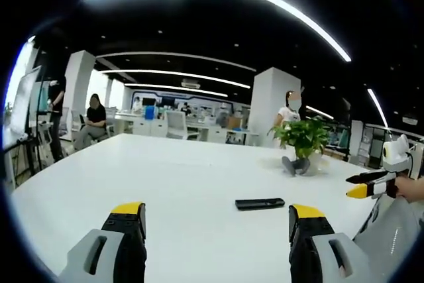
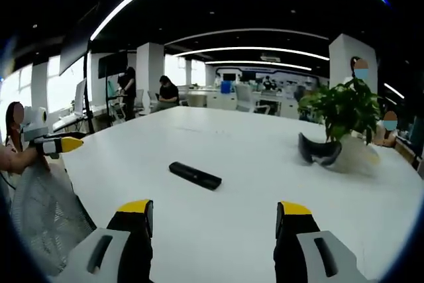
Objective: Press the specified remote control buttons in sequence, fully releasing each button before pressing the next.
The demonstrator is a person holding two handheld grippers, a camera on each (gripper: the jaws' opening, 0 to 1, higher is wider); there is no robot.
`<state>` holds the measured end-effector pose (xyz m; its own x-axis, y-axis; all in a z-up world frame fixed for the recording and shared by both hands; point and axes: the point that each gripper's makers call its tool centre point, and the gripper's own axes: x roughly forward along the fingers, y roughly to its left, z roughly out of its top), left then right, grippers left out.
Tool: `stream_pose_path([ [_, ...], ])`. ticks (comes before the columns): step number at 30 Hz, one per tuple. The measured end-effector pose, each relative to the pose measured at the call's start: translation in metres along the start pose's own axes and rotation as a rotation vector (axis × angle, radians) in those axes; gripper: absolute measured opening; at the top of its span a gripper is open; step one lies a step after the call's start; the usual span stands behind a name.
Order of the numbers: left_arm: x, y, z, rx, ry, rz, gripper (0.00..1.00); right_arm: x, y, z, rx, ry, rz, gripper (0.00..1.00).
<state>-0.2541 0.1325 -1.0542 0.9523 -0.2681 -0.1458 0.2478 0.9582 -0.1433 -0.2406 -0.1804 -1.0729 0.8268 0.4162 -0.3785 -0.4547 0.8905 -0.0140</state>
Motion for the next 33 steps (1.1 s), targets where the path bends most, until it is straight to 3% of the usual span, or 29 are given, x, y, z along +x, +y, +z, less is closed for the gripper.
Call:
stream_pose_path([
  [33, 0.0000, 0.0005, -0.0040, 0.004, 0.019, 0.003, 0.93, 0.0017, 0.0074, -0.0015, -0.014, 0.012, 0.036, 0.73],
])
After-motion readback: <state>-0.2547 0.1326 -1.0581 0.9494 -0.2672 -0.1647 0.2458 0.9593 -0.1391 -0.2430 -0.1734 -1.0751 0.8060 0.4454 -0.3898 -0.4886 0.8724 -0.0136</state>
